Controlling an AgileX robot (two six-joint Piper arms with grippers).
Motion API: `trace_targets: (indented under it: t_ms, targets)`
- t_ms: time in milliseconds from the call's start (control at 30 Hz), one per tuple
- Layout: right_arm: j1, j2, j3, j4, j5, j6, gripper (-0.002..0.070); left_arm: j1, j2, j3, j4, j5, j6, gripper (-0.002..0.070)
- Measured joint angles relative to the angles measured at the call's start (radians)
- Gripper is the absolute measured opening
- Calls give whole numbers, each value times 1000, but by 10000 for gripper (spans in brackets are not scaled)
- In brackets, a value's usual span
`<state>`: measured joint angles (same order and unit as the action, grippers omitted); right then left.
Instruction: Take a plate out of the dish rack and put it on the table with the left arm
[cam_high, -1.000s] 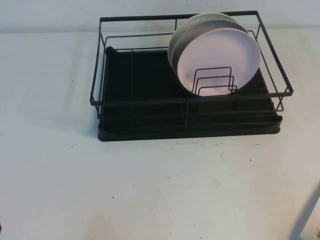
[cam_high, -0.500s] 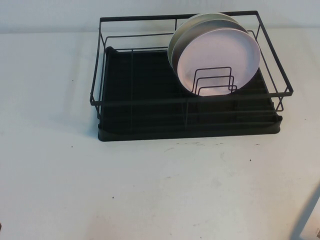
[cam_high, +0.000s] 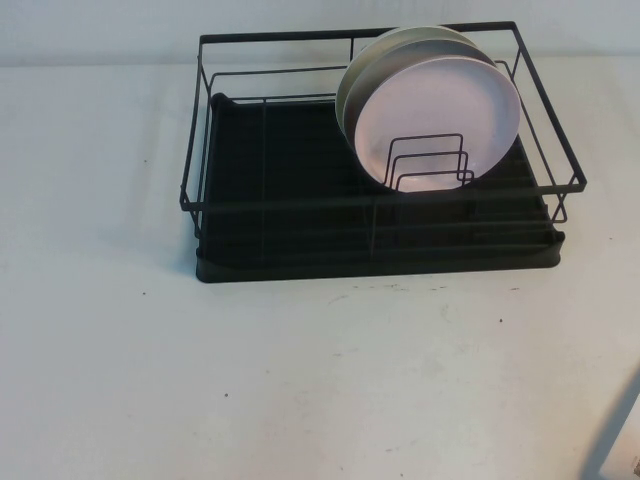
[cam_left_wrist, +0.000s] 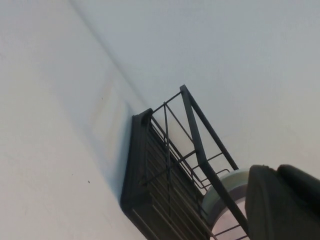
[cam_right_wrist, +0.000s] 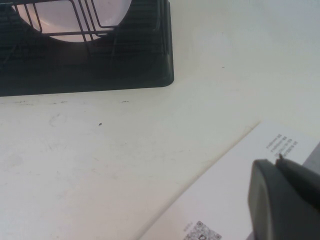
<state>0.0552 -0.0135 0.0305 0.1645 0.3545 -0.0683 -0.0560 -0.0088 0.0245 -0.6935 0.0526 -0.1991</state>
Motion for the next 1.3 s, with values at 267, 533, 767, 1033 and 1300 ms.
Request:
trace_targets:
  t_ms: [267,533,767,1033,1300]
  targets:
    - [0,0,0,0,0,0,-18,0,5,-85,-31,233,98,-4]
    - [0,0,0,0,0,0,-18,0,362,-498,66,653,553,-4]
    - [0,0,0,0,0,0,-18,0,709,-755,-7,860,1092,-4]
    - [0,0,0,0,0,0,-18,0,989,-945,-207,858,1468,-4]
    - [0,0,0,0,0,0,-18,0,1240,-1158,-291,834,1566,21]
